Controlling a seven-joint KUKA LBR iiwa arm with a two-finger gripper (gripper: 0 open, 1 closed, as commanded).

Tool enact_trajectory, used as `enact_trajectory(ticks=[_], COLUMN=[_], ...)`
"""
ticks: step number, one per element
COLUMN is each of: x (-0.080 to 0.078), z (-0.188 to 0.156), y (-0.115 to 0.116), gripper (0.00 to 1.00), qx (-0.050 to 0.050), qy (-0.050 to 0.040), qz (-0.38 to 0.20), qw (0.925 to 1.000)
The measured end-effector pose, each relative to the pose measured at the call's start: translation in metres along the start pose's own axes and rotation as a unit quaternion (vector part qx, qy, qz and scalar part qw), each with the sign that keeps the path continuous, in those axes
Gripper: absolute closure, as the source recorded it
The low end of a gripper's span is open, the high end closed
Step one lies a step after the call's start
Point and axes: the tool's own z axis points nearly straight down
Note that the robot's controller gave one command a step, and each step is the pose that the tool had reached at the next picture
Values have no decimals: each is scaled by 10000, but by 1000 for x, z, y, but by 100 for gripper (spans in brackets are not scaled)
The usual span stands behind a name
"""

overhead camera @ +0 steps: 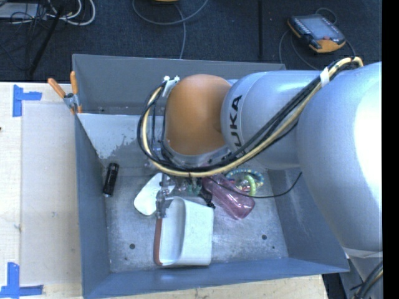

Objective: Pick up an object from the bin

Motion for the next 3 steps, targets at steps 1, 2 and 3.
enact_trajectory(ticks=[1,2,3], x=[-23,-25,-25], z=[56,54,54], y=[-16,-14,-14], gripper=[0,0,0], qx=[-14,-6,-5], qy=[38,31,19], qz=[-987,-868,-956], qw=[9951,9962,9954])
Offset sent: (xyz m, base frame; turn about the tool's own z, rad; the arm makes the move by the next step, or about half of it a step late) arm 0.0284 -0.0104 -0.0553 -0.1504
